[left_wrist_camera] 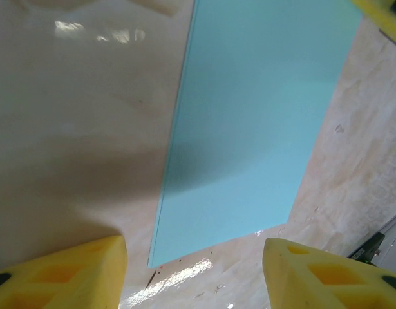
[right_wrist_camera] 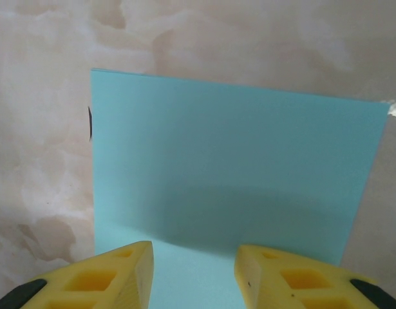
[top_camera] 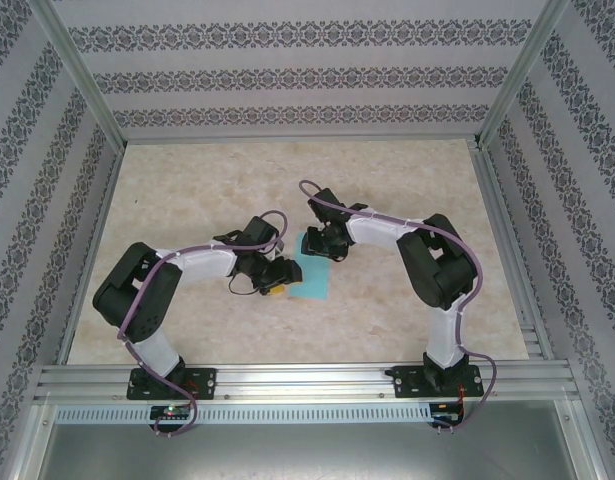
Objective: Fold a paper plane with a square sheet of paper (pick it up from the middle)
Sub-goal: Fold the triangle a second time at the center of the table.
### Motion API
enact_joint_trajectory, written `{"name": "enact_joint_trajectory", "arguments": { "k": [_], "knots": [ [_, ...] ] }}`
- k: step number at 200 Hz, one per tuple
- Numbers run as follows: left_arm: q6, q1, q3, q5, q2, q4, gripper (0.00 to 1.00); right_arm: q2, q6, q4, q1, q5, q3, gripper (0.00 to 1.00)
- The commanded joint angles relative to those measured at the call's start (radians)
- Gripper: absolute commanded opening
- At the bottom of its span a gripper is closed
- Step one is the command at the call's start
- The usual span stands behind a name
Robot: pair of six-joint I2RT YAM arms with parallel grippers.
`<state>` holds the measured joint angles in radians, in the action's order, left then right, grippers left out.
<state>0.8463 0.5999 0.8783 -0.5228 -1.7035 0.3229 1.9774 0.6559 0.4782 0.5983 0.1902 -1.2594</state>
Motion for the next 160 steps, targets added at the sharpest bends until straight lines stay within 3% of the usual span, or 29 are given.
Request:
{"name": "enact_joint_trajectory", "arguments": {
  "k": [1,160],
  "knots": [
    [0.004,0.02,0.031,-0.013,-0.011,0.004,0.58,0.064,0.032,-0.027,-0.037,-0.01,0.073,0.41],
    [-0.028,0.072,0.131,0.074,-0.081,0.117,0.58,0.084,0.047,-0.063,-0.059,0.033,0.107,0.41]
  ]
}}
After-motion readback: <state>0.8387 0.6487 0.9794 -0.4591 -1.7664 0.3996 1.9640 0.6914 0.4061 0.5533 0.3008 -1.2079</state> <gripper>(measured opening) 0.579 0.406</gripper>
